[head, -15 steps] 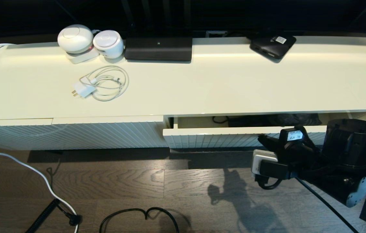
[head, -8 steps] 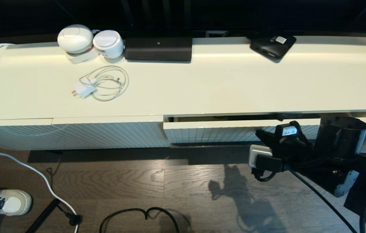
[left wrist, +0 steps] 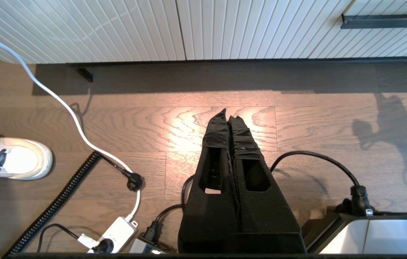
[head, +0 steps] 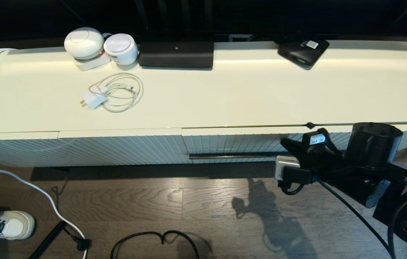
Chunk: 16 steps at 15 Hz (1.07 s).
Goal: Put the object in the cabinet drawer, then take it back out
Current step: Close the drawer
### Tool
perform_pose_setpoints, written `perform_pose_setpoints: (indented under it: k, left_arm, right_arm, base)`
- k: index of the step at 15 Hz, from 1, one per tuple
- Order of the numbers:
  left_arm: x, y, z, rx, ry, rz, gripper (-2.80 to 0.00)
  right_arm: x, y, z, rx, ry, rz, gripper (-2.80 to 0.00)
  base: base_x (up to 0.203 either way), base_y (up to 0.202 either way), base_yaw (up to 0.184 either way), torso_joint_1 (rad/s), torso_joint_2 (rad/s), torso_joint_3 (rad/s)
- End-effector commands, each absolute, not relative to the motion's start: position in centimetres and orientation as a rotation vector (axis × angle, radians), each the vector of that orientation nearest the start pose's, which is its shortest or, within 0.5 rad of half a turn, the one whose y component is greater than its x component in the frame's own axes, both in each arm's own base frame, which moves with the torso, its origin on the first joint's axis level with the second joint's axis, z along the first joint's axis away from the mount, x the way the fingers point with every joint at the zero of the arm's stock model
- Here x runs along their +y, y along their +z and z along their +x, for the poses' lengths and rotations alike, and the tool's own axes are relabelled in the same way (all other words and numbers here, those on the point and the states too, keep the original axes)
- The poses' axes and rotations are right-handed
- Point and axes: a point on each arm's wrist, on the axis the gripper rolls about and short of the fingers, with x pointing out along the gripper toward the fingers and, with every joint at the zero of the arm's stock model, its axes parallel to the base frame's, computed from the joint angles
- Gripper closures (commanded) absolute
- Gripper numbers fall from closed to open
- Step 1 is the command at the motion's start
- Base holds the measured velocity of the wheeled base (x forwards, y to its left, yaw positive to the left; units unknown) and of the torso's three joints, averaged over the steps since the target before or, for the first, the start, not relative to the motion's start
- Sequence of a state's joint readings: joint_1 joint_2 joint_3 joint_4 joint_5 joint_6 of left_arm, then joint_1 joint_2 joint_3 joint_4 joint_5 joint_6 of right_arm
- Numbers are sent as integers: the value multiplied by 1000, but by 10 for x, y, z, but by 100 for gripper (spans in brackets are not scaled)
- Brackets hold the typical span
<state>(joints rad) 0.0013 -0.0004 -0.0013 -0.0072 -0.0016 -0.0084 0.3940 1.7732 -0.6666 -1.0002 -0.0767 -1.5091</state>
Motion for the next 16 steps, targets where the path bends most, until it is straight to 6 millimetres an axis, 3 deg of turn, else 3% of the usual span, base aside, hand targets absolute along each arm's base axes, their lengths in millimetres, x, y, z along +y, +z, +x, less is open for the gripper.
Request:
perform_pose_setpoints:
  k: [1, 6, 9, 13, 16]
  left_arm:
    - [0, 77, -23, -12, 0, -9, 0]
    - [0, 77, -23, -12, 0, -9, 0]
    - [0, 77, -23, -12, 0, -8, 0]
    - [0, 77, -23, -12, 0, -9, 0]
    - [0, 76, -23, -9, 0, -9, 0]
  right_arm:
    - [114, 161, 289, -153, 320, -1526, 0]
    - [114, 157, 298, -164, 335, -1523, 0]
    - [107, 167, 292, -167, 310, -1518, 0]
    - [96, 194, 265, -147, 313, -1509, 0]
    - [81, 217, 231, -90, 339, -1482, 0]
  base:
    - [0, 0, 0, 0, 0, 0]
    - [0, 0, 0, 0, 0, 0]
    - [0, 0, 0, 0, 0, 0]
    - [0, 0, 0, 0, 0, 0]
    - [0, 0, 0, 0, 0, 0]
